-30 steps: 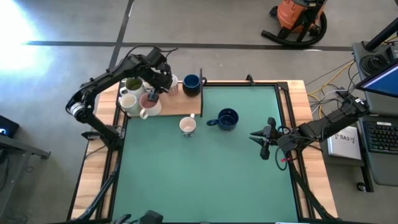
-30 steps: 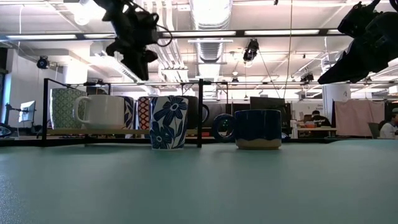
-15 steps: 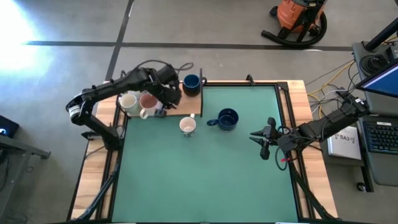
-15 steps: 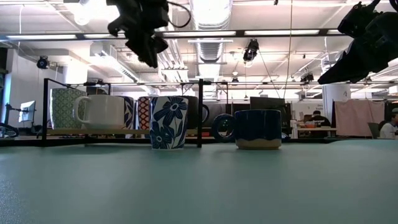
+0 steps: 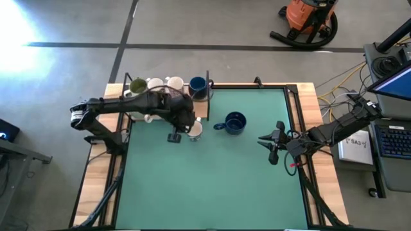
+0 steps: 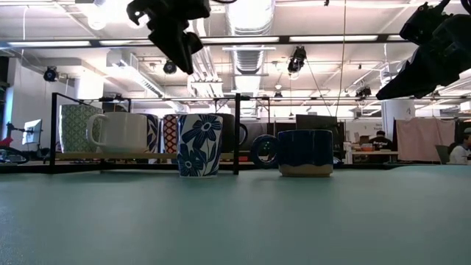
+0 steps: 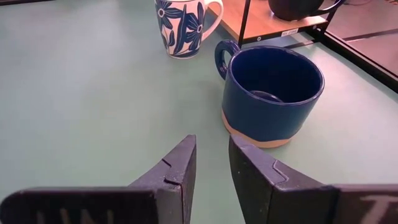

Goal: Place coffee mugs
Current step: Put the blue patterned mug on the shelf

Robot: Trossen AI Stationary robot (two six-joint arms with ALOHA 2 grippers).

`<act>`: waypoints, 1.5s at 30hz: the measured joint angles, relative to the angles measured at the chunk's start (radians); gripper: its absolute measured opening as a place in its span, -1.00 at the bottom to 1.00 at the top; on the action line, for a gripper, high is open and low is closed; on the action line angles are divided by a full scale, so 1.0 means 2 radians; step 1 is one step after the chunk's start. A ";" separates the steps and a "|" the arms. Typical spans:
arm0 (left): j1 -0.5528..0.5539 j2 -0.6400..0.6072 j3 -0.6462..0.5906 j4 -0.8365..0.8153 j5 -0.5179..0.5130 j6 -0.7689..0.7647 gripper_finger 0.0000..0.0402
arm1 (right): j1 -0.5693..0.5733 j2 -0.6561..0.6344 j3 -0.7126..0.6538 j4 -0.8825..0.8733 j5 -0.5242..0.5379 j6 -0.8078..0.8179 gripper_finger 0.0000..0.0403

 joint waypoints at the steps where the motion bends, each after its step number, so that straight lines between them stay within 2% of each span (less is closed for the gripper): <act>1: -0.006 0.000 -0.004 0.009 -0.002 -0.003 -0.63 | 0.000 0.000 0.000 0.000 0.000 0.000 -0.57; 13: -0.048 0.000 -0.058 0.086 -0.003 -0.069 -0.46 | 0.000 0.000 0.000 0.000 0.000 0.000 -0.57; 26: -0.053 0.023 -0.062 0.090 -0.003 -0.085 -0.27 | 0.000 0.000 0.000 0.000 0.000 0.000 -0.57; 35: -0.053 0.057 -0.063 0.090 -0.031 -0.076 -0.27 | 0.000 0.000 0.000 0.000 0.000 0.000 -0.57; 41: -0.052 0.067 -0.063 0.093 -0.079 -0.076 -0.27 | 0.000 0.000 0.000 0.000 0.000 0.000 -0.57; 45: -0.052 0.077 -0.063 0.095 -0.081 -0.076 -0.27 | 0.000 0.000 0.000 0.000 0.000 0.000 -0.57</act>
